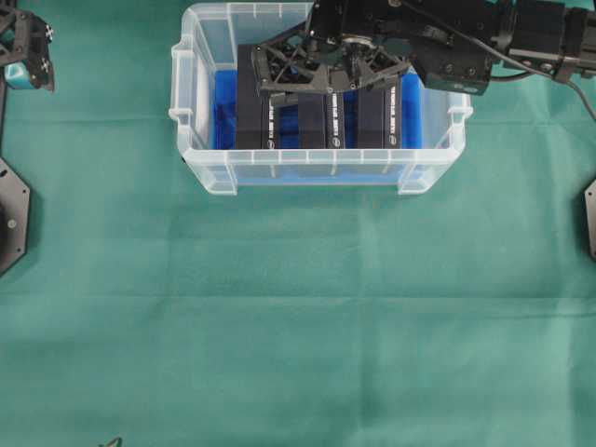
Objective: Take out the box from the case.
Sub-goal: 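Lower the right gripper over the middle pair of black boxes, then close the right gripper around the middle black box pair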
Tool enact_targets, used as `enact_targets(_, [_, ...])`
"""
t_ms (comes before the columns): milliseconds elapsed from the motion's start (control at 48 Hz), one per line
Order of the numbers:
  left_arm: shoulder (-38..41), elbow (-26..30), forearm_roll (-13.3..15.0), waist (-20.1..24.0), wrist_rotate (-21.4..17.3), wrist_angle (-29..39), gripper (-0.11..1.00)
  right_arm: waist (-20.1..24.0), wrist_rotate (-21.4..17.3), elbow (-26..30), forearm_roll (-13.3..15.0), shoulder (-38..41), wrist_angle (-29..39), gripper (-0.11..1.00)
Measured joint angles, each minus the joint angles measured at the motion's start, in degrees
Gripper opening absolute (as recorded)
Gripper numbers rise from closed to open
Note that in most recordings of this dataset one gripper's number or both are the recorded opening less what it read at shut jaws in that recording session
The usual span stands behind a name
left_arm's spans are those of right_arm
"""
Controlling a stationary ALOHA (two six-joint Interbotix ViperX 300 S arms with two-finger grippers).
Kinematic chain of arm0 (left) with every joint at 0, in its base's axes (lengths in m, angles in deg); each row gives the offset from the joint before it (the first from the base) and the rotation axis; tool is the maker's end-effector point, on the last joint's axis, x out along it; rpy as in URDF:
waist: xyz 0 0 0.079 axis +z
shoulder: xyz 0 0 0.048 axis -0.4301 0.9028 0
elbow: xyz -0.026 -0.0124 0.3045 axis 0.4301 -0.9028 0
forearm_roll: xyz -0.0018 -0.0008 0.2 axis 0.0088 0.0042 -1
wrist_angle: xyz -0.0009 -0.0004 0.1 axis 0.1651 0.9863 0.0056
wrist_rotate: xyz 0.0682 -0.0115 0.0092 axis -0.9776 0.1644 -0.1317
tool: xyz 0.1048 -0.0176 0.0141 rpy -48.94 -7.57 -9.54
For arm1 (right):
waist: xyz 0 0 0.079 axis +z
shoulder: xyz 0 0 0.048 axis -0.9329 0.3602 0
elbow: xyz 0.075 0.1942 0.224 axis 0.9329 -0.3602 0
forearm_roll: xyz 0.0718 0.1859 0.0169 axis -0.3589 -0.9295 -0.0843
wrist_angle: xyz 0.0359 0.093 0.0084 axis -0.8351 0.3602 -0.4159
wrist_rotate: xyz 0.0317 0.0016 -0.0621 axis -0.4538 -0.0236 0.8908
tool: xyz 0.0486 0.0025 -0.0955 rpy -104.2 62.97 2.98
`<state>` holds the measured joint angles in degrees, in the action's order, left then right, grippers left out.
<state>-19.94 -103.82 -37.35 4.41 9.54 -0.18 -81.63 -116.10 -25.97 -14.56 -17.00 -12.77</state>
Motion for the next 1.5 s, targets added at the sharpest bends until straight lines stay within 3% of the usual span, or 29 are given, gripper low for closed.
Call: enact_targets(1501, [0.0, 0.0, -0.1, 0.0, -0.2, -1.0, 0.98, -1.7, 0.2, -4.9, 0.0, 1.7, -6.4, 0.95])
